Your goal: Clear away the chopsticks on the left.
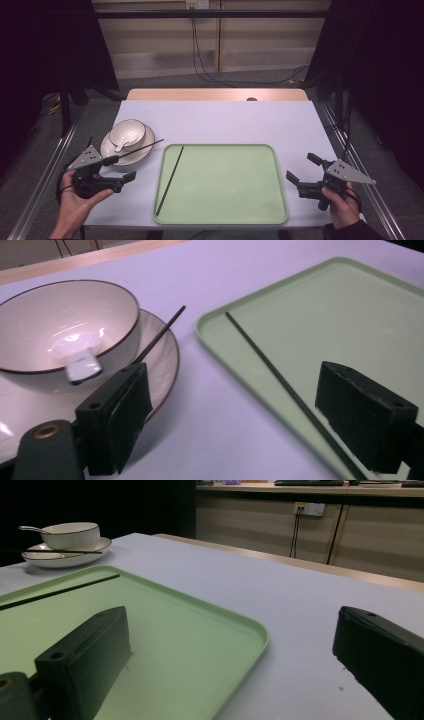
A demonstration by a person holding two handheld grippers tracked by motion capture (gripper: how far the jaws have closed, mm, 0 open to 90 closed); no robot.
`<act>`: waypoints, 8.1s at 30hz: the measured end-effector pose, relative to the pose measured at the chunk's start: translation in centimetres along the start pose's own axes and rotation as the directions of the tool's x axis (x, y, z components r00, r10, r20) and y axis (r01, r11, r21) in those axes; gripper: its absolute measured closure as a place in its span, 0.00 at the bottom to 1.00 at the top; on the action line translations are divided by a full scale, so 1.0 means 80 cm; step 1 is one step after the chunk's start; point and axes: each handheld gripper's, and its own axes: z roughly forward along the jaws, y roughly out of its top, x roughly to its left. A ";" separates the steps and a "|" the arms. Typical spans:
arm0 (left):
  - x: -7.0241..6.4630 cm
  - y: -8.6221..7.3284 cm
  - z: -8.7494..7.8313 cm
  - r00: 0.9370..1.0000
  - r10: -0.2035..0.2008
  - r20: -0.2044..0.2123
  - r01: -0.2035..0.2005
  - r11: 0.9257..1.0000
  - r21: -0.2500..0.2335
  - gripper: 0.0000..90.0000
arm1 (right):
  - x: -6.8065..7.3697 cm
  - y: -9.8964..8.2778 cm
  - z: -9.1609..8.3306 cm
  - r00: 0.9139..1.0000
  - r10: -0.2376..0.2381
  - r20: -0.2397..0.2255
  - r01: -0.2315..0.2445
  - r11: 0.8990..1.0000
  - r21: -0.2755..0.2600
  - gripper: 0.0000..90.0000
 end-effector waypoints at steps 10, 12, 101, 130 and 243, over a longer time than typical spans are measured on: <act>0.055 0.005 -0.006 0.999 0.053 0.006 -0.054 0.998 0.038 0.14 | 0.000 0.000 0.000 1.000 0.000 0.002 0.000 1.000 0.004 0.02; 0.063 0.006 -0.003 0.996 0.084 -0.005 -0.083 0.995 0.055 0.19 | 0.000 0.000 0.000 1.000 -0.004 0.006 0.004 1.000 0.007 0.02; 0.058 -0.010 0.001 0.997 -0.033 0.074 0.023 0.990 0.137 0.96 | 0.002 0.000 0.001 1.000 -0.008 -0.006 0.008 1.000 0.004 0.01; -0.053 -0.004 0.039 0.984 -0.181 -0.004 0.180 0.975 0.127 0.96 | 0.003 0.000 0.002 1.000 -0.011 -0.004 0.011 1.000 0.005 0.01; -0.101 -0.039 0.015 0.994 -0.091 -0.061 0.075 0.972 -0.222 0.04 | 0.004 0.000 0.003 0.999 -0.029 -0.029 0.029 1.000 0.010 0.02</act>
